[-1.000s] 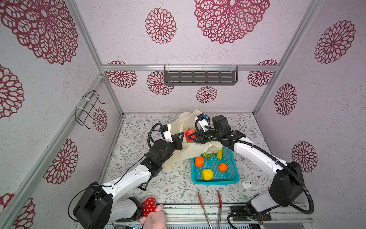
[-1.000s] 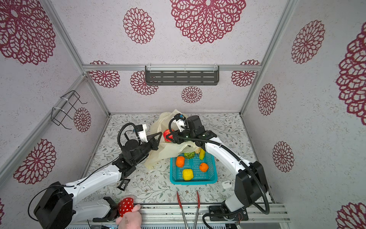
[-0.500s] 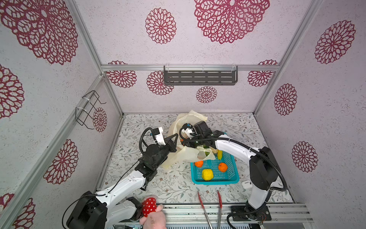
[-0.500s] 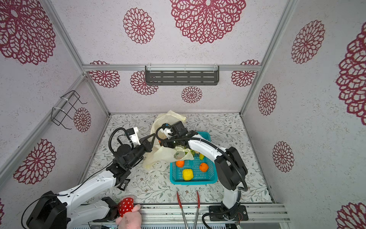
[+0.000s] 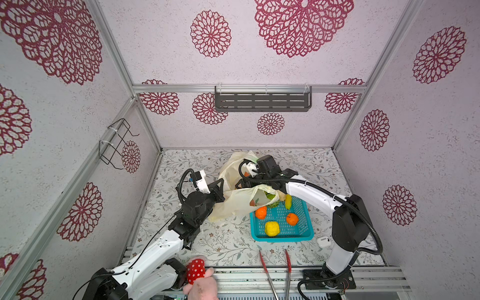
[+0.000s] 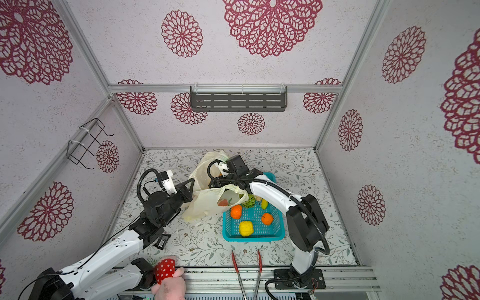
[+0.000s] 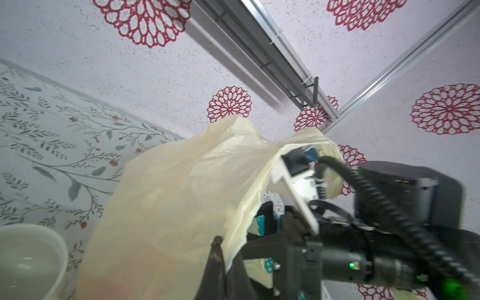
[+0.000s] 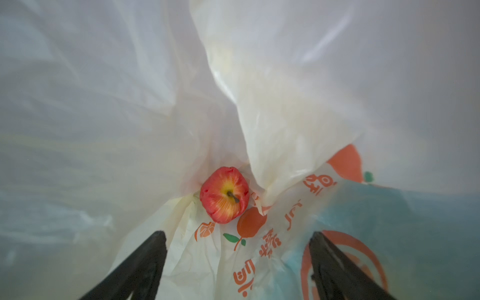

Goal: Place the fruits into the plastic bag
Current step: 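Carry the red apple into the bag opening with the right gripper and release it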

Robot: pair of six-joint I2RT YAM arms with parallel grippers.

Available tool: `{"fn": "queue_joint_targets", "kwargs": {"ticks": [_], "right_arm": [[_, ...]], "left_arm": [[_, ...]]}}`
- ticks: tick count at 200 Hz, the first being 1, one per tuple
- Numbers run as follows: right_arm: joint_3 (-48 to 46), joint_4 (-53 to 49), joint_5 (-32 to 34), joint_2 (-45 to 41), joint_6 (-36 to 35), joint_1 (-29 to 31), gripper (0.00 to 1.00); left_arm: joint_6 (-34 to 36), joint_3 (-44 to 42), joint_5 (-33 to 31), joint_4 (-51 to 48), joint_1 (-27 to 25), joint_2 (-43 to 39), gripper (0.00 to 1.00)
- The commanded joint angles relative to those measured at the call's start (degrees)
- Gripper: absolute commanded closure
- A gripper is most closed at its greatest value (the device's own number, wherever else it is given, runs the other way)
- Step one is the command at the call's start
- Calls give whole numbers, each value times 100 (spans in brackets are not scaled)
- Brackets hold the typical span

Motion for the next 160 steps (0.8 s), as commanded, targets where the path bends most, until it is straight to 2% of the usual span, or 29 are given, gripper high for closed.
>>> {"fn": "queue_joint_targets", "kwargs": {"ticks": [1,41,87,107,134,160], "right_arm": [[-67,284,85,-651,-80,-128,12],[-704,621,219,-1562,281,-780,12],[-2448,1821,659,-2941,1220,-1744,13],[-2621,1799,347,-2993,1176,-1783,13],[-2490,1464,-523,-2632,1058,-1755,15],[-2180,878,-1002,-2283,592,-1516,15]], "left_arm": [[136,278,-131,-347,40,196,100],[21,396,-115,-135,41,528,100],[-56,447,-207,-15,45,691,100],[-80,550,-98,-15,37,843,100],[-62,783,84,-33,35,1143,100],[-97,969,158,-15,19,1370,100]]}}
